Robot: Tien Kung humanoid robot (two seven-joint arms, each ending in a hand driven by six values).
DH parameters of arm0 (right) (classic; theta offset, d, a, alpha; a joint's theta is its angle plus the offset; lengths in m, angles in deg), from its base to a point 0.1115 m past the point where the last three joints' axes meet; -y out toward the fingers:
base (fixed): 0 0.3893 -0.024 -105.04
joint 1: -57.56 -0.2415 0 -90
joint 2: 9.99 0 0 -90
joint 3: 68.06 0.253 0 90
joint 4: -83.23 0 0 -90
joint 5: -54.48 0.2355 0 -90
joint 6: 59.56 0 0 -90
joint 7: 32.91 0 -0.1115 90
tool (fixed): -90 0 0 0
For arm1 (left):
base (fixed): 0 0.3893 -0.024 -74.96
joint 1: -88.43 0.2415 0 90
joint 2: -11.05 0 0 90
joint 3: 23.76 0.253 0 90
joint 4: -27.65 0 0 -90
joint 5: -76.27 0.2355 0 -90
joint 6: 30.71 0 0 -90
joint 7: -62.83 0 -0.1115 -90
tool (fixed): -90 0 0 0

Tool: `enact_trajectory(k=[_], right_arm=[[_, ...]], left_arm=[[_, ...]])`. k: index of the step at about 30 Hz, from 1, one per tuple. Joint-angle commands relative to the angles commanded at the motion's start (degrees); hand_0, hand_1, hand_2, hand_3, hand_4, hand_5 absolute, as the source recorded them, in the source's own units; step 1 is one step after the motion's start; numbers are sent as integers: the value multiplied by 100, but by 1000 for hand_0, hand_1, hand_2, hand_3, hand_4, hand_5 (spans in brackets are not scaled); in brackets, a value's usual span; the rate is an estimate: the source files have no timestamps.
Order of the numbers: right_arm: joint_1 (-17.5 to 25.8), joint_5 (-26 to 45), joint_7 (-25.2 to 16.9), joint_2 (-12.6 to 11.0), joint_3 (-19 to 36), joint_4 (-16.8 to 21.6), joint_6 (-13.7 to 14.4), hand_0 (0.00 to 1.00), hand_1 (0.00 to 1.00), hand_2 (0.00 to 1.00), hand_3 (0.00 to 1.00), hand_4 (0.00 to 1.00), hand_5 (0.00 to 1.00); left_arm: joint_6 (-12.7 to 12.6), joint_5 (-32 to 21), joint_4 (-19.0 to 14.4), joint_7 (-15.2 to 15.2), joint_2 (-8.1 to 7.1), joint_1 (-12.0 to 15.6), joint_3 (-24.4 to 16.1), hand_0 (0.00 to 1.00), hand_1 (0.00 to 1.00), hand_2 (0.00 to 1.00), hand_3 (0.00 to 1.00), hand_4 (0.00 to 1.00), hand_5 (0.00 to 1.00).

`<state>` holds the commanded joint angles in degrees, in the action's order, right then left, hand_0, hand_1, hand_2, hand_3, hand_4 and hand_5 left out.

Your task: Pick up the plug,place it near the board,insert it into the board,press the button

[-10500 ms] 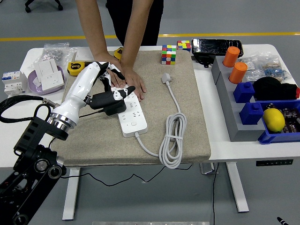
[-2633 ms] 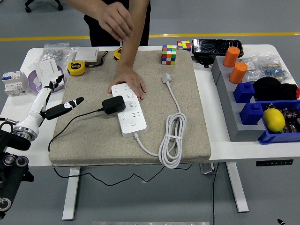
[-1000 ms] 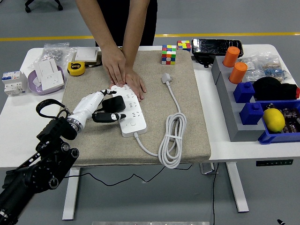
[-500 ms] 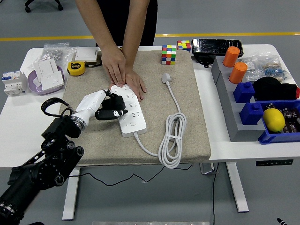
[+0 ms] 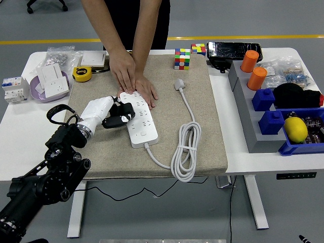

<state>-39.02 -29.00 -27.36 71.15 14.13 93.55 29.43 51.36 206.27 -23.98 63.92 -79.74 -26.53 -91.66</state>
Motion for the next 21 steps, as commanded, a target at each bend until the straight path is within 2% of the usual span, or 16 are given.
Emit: enact_trajectory(k=[4, 5, 10, 11, 16, 17, 21], right_arm=[[-1, -3, 2, 0, 8, 0, 1, 817, 751, 751, 788, 998, 904], [0, -1, 2, -1, 6, 0, 0, 817, 751, 751, 788, 998, 904], [10, -11, 8, -4, 13, 0, 0, 817, 751, 751, 788, 998, 904], [12, -10, 8, -5, 11, 0, 0, 817, 750, 751, 788, 998, 905], [22, -2, 8, -8, 6, 0, 2, 817, 750, 751, 788, 998, 905], [24, 1, 8, -8, 7, 0, 3, 817, 750, 751, 788, 998, 909], [22, 6, 11, -10, 0, 0, 3, 817, 750, 751, 788, 998, 909]], left_arm=[[6, 0, -10, -17, -13, 0, 21, 639, 615, 476, 490, 648, 540], [-2, 0, -19, -29, -18, 1, 24, 631, 608, 448, 470, 621, 478], [-48, 0, -71, -65, -48, 6, 34, 631, 608, 448, 470, 621, 478], [-64, 0, -81, -71, -54, 8, 37, 629, 570, 390, 397, 533, 308], [-92, 0, -146, -60, -76, 20, 47, 629, 570, 390, 397, 533, 308], [-94, 0, -152, -58, -79, 20, 48, 617, 537, 369, 344, 467, 188], [-86, 0, -165, -47, -91, 16, 50, 617, 537, 369, 344, 467, 188]])
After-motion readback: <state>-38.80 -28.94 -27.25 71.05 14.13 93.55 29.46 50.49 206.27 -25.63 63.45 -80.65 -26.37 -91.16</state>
